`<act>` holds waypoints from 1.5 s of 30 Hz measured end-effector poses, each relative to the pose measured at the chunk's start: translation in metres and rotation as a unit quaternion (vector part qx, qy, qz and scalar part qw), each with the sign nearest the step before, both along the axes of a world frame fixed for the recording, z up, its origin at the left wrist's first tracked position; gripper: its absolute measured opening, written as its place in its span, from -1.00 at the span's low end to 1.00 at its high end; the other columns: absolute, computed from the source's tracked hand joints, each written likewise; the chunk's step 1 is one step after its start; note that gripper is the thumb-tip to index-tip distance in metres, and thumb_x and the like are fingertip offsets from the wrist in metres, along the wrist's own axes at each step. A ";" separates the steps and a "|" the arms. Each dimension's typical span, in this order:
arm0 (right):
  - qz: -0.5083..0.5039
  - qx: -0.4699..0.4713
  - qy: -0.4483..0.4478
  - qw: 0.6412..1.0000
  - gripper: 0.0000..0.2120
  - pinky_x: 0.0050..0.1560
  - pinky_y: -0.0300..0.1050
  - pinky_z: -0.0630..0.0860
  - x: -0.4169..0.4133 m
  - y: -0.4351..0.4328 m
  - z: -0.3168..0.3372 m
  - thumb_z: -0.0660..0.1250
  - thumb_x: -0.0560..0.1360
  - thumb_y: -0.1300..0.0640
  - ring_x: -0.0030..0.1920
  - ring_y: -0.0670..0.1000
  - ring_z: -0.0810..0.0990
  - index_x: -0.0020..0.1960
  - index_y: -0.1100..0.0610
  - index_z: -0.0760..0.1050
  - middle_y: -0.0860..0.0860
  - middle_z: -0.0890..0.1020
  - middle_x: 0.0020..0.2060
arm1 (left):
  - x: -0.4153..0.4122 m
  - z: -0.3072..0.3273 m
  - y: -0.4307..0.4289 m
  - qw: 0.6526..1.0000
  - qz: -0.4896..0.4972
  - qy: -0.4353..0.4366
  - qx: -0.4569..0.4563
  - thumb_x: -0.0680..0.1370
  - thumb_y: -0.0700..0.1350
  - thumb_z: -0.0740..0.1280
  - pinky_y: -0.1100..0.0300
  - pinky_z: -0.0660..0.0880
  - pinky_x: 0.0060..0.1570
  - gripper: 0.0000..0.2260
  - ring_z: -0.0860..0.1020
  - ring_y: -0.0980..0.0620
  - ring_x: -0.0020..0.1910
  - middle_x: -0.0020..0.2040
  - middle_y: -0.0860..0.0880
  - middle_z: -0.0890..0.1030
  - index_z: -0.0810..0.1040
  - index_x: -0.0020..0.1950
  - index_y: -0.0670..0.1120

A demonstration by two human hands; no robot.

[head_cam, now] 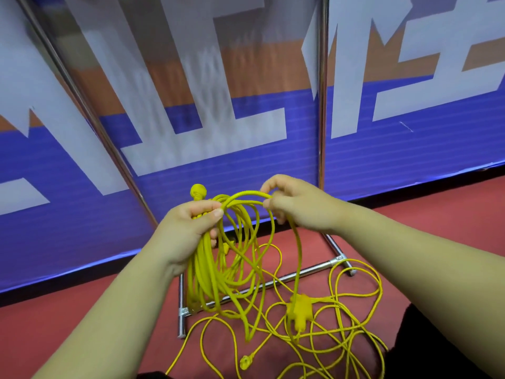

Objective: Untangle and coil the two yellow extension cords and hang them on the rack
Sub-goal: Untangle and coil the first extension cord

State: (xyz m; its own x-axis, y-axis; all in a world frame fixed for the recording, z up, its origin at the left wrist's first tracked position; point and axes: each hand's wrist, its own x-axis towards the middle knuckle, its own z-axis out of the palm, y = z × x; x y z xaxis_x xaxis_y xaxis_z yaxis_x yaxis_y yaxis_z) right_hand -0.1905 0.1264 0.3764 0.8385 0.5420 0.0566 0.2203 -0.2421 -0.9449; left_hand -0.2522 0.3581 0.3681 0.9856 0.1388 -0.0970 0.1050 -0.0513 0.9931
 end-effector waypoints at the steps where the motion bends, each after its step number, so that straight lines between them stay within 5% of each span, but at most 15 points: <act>1: 0.008 0.029 0.038 0.999 -0.96 -0.27 -0.12 0.42 -0.001 -0.003 0.004 0.27 0.60 0.21 -0.41 -0.03 0.42 0.03 0.16 0.49 0.01 0.43 -0.41 | 0.001 0.000 0.003 1.000 0.009 0.002 -0.022 0.60 -0.23 0.35 0.20 0.47 -0.45 -0.85 0.43 0.04 -0.46 -0.34 -0.11 0.48 0.63 0.14 -0.17; 4: 0.030 0.028 0.144 0.989 -0.85 -0.34 -0.17 0.35 0.001 -0.014 0.004 0.23 0.63 0.18 -0.48 -0.05 0.26 -0.06 0.18 0.54 0.00 0.34 -0.46 | 0.005 0.000 0.012 0.996 0.048 -0.005 -0.081 0.60 -0.28 0.33 0.25 0.47 -0.46 -0.81 0.45 0.08 -0.47 -0.27 -0.10 0.50 0.63 0.18 -0.12; 8: -0.038 -0.150 0.255 0.954 -0.82 -0.34 -0.21 0.50 0.007 -0.026 -0.022 0.26 0.62 0.12 -0.53 -0.10 0.37 -0.11 0.15 0.55 -0.03 0.45 -0.45 | 0.011 0.004 0.019 0.984 0.103 -0.048 -0.138 0.60 -0.33 0.31 0.24 0.49 -0.45 -0.74 0.49 0.10 -0.46 -0.27 -0.05 0.59 0.60 0.20 -0.05; 10: -0.115 -0.159 0.284 0.939 -0.81 -0.38 -0.24 0.52 0.012 -0.029 -0.037 0.25 0.61 0.14 -0.53 -0.10 0.39 -0.15 0.15 0.52 -0.01 0.47 -0.45 | 0.012 0.006 0.022 0.980 0.119 -0.070 -0.146 0.60 -0.33 0.31 0.24 0.50 -0.45 -0.72 0.49 0.10 -0.45 -0.26 -0.03 0.61 0.59 0.23 -0.05; 15: -0.247 0.029 0.335 0.909 -0.88 -0.41 -0.22 0.51 0.026 -0.025 -0.050 0.23 0.62 0.18 -0.45 -0.06 0.39 -0.03 0.18 0.52 0.04 0.42 -0.46 | 0.006 0.012 0.022 0.975 0.084 -0.088 -0.184 0.56 -0.34 0.31 0.24 0.49 -0.43 -0.71 0.49 0.07 -0.44 -0.25 -0.08 0.55 0.62 0.18 -0.05; 22: -0.234 0.217 0.317 0.893 -0.82 -0.27 -0.19 0.54 0.029 -0.008 -0.025 0.21 0.63 0.21 -0.39 -0.08 0.44 0.03 0.15 0.60 0.01 0.48 -0.28 | -0.001 0.000 -0.004 0.987 0.007 -0.020 -0.160 0.40 -0.31 0.35 0.18 0.50 -0.46 -0.60 0.50 0.01 -0.45 -0.24 -0.15 0.52 0.58 0.24 -0.18; 27: -0.157 0.248 0.265 0.919 -0.76 -0.26 -0.16 0.50 0.018 0.000 -0.009 0.23 0.66 0.17 -0.37 -0.07 0.47 0.28 0.00 0.52 0.00 0.51 -0.30 | -0.005 -0.010 -0.027 0.981 -0.024 0.030 -0.190 0.57 -0.30 0.23 0.16 0.50 -0.42 -0.66 0.50 -0.06 -0.42 -0.21 -0.17 0.54 0.56 0.32 -0.15; 32: -0.006 0.156 0.181 0.971 -0.72 -0.33 -0.20 0.42 0.001 0.002 0.004 0.21 0.66 0.17 -0.40 -0.09 0.41 0.29 -0.09 0.52 -0.02 0.48 -0.32 | 0.002 -0.016 -0.036 0.966 -0.016 0.065 -0.250 0.61 0.10 0.32 0.07 0.52 -0.27 -0.51 0.53 -0.11 -0.36 -0.18 -0.18 0.55 0.42 0.51 -0.02; 36: 0.131 0.030 0.083 0.987 -0.68 -0.33 -0.16 0.37 -0.015 -0.002 0.006 0.23 0.64 0.21 -0.39 -0.07 0.40 0.33 0.01 0.58 0.00 0.48 -0.30 | 0.004 -0.010 -0.043 0.954 -0.020 0.076 -0.289 0.62 0.27 0.20 -0.09 0.60 -0.01 -0.40 0.65 -0.26 -0.11 -0.06 -0.31 0.65 0.63 0.22 -0.26; 38: 0.167 -0.026 0.052 0.984 -0.67 -0.26 -0.11 0.41 -0.022 -0.006 0.005 0.27 0.63 0.19 -0.37 -0.05 0.43 0.35 -0.01 0.57 -0.02 0.48 -0.32 | 0.006 -0.009 -0.041 0.940 0.024 0.074 -0.331 0.53 0.19 0.42 -0.21 0.56 0.06 -0.32 0.62 -0.28 0.00 0.04 -0.30 0.62 0.36 0.53 -0.12; 39: 0.181 -0.053 0.041 0.981 -0.67 -0.23 -0.10 0.43 -0.025 -0.008 0.002 0.28 0.63 0.18 -0.36 -0.05 0.45 0.36 -0.04 0.56 -0.04 0.49 -0.33 | 0.011 -0.012 -0.035 0.939 0.063 0.066 -0.333 0.49 0.07 0.49 -0.11 0.59 -0.06 -0.23 0.62 -0.20 -0.11 -0.04 -0.23 0.60 0.21 0.61 0.03; 42: 0.217 -0.112 0.042 0.969 -0.66 -0.22 -0.12 0.47 -0.029 -0.013 -0.011 0.28 0.64 0.16 -0.37 -0.10 0.51 0.37 -0.09 0.55 -0.09 0.53 -0.35 | 0.012 -0.007 -0.027 0.943 0.147 0.011 -0.298 0.58 -0.24 0.35 0.17 0.53 -0.38 -0.26 0.53 0.01 -0.39 -0.23 -0.12 0.54 0.07 0.62 0.19; 45: 0.214 -0.134 0.102 0.962 -0.66 -0.24 -0.16 0.50 -0.027 -0.019 -0.028 0.25 0.65 0.17 -0.40 -0.13 0.53 0.37 -0.10 0.53 -0.11 0.55 -0.38 | 0.014 0.004 -0.017 0.937 0.169 -0.024 -0.306 0.57 -0.33 0.30 0.21 0.51 -0.41 -0.23 0.53 0.07 -0.42 -0.23 -0.09 0.55 0.03 0.63 0.16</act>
